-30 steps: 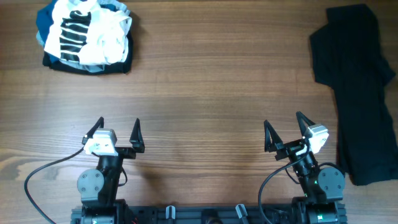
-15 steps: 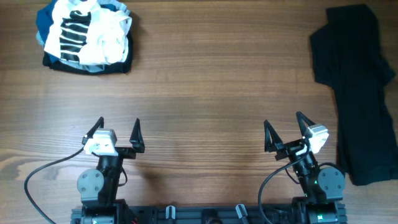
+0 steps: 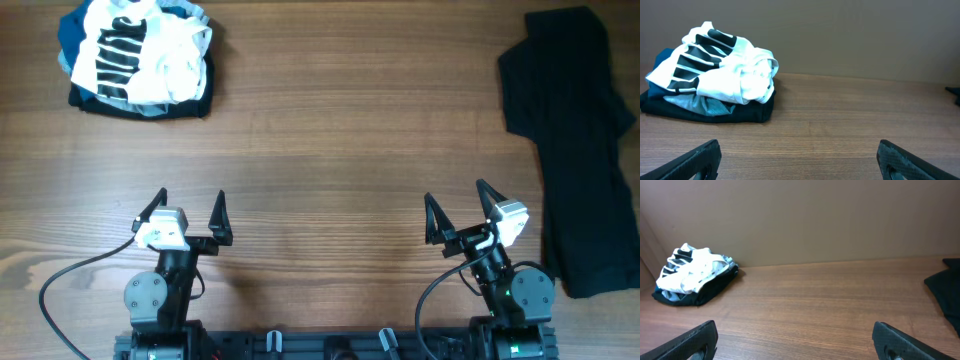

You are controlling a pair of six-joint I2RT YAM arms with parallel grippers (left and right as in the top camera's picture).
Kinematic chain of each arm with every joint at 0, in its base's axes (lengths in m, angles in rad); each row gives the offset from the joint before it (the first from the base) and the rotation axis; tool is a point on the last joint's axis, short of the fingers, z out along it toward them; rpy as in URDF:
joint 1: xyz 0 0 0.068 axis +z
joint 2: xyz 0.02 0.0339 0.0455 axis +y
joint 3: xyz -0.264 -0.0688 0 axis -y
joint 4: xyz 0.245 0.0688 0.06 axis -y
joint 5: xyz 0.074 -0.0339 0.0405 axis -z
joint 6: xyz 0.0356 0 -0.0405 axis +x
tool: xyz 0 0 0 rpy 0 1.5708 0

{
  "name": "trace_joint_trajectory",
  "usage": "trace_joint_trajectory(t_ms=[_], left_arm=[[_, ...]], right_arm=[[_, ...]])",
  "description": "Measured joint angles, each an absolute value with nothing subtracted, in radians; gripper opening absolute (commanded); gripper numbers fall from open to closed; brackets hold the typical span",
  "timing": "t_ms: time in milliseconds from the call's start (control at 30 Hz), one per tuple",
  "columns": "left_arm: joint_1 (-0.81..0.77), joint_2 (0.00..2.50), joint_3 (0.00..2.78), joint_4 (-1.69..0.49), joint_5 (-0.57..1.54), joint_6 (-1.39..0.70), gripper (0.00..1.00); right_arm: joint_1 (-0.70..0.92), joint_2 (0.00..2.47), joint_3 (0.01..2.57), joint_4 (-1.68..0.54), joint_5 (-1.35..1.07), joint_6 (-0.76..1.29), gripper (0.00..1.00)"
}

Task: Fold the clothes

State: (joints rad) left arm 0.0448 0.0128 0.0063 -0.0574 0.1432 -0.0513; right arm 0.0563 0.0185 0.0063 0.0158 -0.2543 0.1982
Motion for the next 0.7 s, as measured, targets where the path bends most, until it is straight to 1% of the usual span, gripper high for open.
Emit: trace_joint_trajectory(t_ms=[700], left_arm=[[0.045, 0.013, 0.006, -0.057, 0.144, -0.051, 1.00]], right_arm=[[0.057, 0.019, 0.006, 0.016, -0.254, 0.199, 1.00]])
